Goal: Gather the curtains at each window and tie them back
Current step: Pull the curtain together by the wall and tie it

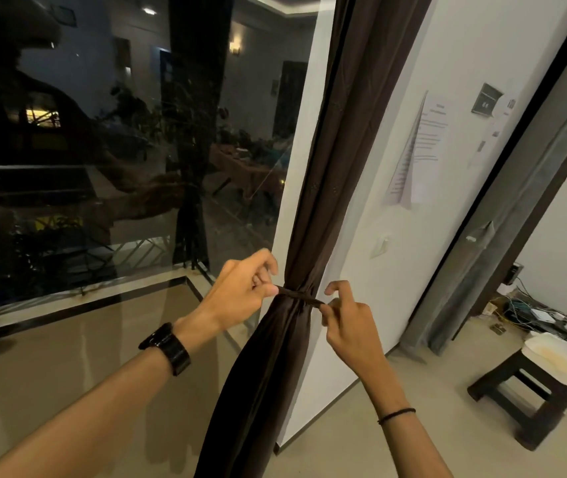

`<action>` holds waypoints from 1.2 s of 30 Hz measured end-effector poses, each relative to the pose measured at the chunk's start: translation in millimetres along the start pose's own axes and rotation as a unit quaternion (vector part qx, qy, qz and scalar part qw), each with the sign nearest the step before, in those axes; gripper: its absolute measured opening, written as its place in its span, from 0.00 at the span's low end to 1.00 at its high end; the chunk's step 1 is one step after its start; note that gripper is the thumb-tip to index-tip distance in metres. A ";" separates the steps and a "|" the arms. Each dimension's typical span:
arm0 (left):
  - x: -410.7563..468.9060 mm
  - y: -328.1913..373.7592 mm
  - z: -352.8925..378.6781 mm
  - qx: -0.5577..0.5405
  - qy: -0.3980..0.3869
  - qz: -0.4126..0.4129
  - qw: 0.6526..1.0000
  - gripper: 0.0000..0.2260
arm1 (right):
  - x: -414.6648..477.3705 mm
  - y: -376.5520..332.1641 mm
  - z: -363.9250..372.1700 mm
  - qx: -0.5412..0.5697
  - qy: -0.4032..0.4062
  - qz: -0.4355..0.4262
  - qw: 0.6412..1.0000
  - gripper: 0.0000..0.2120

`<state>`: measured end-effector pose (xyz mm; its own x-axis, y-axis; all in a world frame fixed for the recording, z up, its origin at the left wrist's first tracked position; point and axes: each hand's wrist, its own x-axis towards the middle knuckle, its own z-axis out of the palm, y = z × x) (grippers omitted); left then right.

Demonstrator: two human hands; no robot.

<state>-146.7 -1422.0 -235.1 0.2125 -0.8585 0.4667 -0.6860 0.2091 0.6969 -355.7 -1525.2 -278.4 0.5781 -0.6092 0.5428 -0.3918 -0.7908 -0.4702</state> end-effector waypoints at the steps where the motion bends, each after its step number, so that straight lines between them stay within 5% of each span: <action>1: 0.3 -1.8 -4.1 -0.012 0.007 -0.003 1.000 0.12 | 0.7 2.2 -1.9 -0.012 0.001 0.006 1.000 0.19; 5: 5.8 -5.9 -1.2 0.058 0.013 0.049 0.997 0.15 | 11.7 1.1 -2.7 -0.037 -0.024 0.027 0.999 0.14; 8: 7.5 0.5 1.8 0.191 0.068 0.187 0.961 0.11 | 14.3 -2.0 -12.4 -0.069 -0.058 0.029 0.995 0.08; 14: 21.4 39.3 35.7 0.256 0.082 0.339 0.902 0.09 | 21.1 -11.8 -41.8 -0.186 0.066 0.014 0.980 0.27; 19: 51.9 69.3 70.4 0.259 0.072 0.298 0.916 0.23 | 29.5 4.5 -77.4 -0.253 0.111 0.032 0.961 0.31; 22: 74.1 92.1 88.2 0.351 0.078 0.280 0.890 0.31 | 31.2 26.8 -108.7 -0.293 0.131 0.044 0.946 0.32; 36: 200.4 185.3 245.5 0.388 0.147 0.244 0.877 0.37 | 21.1 165.7 -274.6 -0.368 0.166 0.076 0.912 0.32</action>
<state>-402.0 -1670.2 -146.1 -0.1453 -0.5734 0.8063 -0.9878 0.0379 -0.1510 -605.0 -1685.4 -153.8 0.2772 -0.6028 0.7482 -0.8938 -0.4475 -0.0293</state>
